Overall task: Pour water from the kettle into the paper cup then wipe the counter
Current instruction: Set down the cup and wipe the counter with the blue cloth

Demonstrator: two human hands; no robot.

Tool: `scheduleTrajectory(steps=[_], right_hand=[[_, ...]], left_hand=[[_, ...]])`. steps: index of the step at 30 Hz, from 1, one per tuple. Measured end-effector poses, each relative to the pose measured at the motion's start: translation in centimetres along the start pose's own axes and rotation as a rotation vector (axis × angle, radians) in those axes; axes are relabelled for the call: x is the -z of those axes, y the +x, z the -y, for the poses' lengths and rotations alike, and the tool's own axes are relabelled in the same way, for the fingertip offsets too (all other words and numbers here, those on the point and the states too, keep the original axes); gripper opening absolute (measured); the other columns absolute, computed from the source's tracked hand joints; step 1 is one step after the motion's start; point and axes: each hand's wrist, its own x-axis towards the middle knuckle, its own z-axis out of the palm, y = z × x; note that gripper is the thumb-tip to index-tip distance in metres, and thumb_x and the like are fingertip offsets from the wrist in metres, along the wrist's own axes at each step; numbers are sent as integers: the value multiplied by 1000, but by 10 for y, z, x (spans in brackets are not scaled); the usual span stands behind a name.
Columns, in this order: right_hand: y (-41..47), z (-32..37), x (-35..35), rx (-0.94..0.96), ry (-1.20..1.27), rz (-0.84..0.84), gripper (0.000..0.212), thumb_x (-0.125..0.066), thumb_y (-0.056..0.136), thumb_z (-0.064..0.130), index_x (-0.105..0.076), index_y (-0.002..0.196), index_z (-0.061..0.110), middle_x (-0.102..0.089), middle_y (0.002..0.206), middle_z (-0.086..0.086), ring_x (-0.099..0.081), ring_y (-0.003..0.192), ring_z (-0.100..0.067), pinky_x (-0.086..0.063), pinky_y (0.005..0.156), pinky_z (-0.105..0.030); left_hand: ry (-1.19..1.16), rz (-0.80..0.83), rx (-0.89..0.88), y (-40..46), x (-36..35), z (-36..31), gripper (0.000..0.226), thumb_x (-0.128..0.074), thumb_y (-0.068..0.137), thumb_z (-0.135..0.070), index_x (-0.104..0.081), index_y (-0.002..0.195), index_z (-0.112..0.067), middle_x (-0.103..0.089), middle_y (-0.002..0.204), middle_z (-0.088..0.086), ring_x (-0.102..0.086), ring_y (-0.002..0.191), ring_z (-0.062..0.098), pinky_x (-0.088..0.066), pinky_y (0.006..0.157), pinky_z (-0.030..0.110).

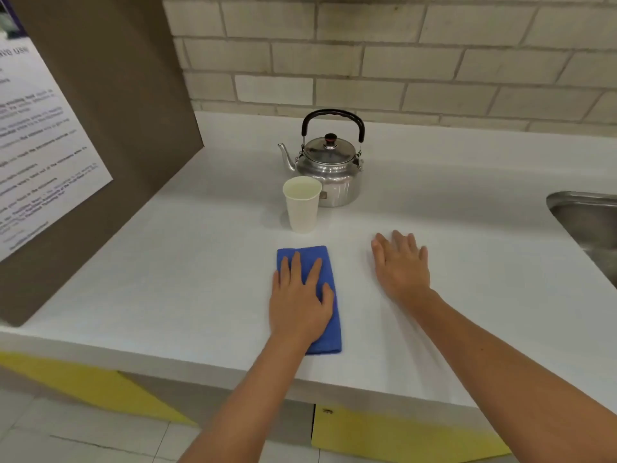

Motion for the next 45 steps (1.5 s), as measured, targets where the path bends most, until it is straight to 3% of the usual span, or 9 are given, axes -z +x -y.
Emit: scheduleTrajectory(steps=[6,11,21,26,33,38,45], right_hand=[[-3,17,-5,23,8,12,45,-19,99,39,-33,140,32,-23,154,-3,-10,144,-26,-7,118,-45],[-2,2,2,-34,39,-11,45,-18,99,38,-32,140,31,-24,154,-2,-11,144,-24,-7,118,-44],[2,-18,11,19,67,-18,45,-20,100,36,-32,142,24,-31,152,-5,-18,142,-27,-13,117,-42],[14,-33,24,54,146,-2,46,-19,100,36,-30,143,23,-33,151,-5,-22,141,-24,-16,118,-44],[22,-41,34,101,164,5,46,-20,100,35,-32,142,22,-38,148,-5,-29,138,-21,-19,116,-43],[21,-36,30,104,220,33,46,-21,100,36,-33,142,23,-38,148,-4,-29,137,-20,-18,117,-41],[17,-16,21,120,201,20,47,-20,100,37,-35,141,20,-40,146,-6,-29,137,-23,-18,117,-42]], left_hand=[[98,-32,131,38,33,77,56,-29,95,-39,-16,146,-21,-9,156,18,-6,144,36,-6,118,44],[251,31,209,86,38,83,56,-23,96,-33,-12,146,-10,-6,153,28,-6,140,47,-4,116,51],[207,54,-44,0,-18,-48,59,-18,95,-33,0,145,-7,3,154,28,5,141,47,6,115,51],[159,59,-12,46,-35,-92,57,-18,96,-30,-2,145,-6,3,154,27,5,141,45,4,117,50],[154,56,182,117,-48,-118,58,-19,95,-31,-4,145,-6,0,154,29,2,141,46,3,117,51],[157,132,-43,115,-43,-98,56,-16,97,-34,-2,146,-13,4,156,21,7,143,39,5,118,46],[89,103,-161,18,-14,-31,56,-21,96,-35,-4,147,-21,4,158,13,9,145,29,6,117,38]])
